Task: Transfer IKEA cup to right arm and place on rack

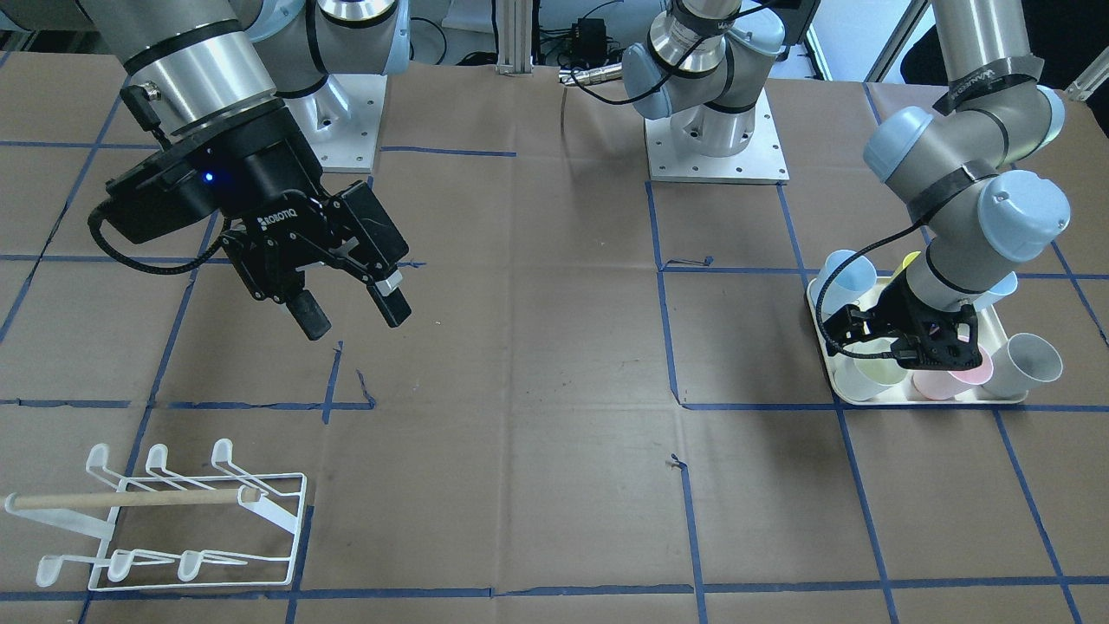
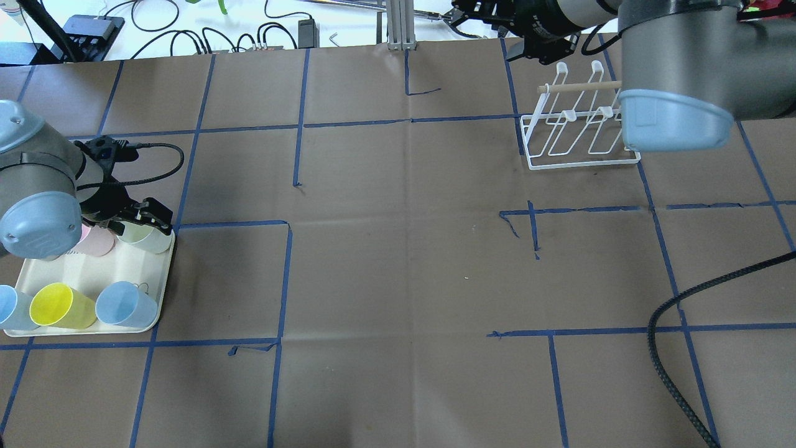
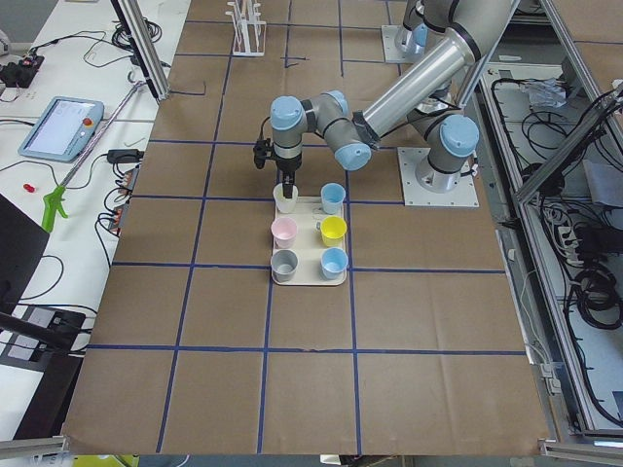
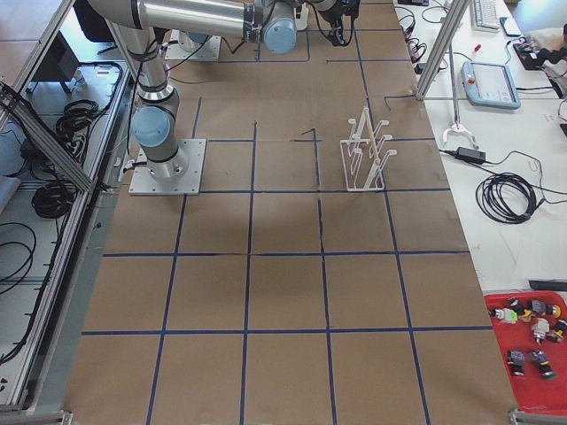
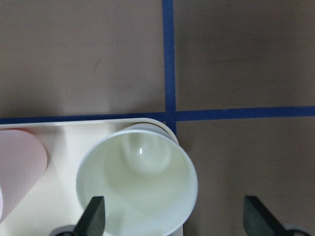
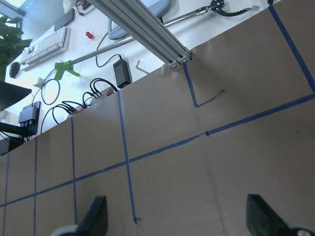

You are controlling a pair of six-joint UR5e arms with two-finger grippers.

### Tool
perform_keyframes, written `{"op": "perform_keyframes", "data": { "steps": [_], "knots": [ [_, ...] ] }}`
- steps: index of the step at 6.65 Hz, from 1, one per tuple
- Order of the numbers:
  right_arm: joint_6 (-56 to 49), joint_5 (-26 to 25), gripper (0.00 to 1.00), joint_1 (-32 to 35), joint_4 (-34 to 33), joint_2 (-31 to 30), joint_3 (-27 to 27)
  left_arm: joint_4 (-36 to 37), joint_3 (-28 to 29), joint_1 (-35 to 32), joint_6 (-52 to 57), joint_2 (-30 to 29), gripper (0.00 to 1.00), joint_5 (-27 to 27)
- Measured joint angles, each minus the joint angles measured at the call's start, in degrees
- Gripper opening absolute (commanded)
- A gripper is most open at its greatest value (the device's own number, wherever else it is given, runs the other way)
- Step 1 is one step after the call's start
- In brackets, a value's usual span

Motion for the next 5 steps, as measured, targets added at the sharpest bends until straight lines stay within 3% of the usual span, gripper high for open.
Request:
{"op": "perform_keyframes", "data": {
  "steps": [1,2,3,4,5],
  "knots": [
    [3.35,1.11,1.0,0.09,-4.54,0.8,0.05,0.0,-0.01,-0.01,-0.03,-0.21,0.85,0.04],
    [6.32,1.69,1.0,0.18,-8.87,1.47,0.09,0.0,0.04,-0.03,-0.07,-0.37,0.49,0.14],
    [9.25,2.51,1.0,0.26,-13.04,2.2,0.42,-0.01,0.16,-0.02,-0.03,-0.69,0.18,0.26],
    [13.67,3.64,1.0,0.32,-18.76,2.71,2.15,0.01,0.44,0.01,0.09,-1.23,0.03,0.37],
    [20.51,4.16,1.0,0.35,-26.56,2.66,5.76,0.05,0.78,0.04,0.12,-1.53,0.0,0.41]
  ]
}}
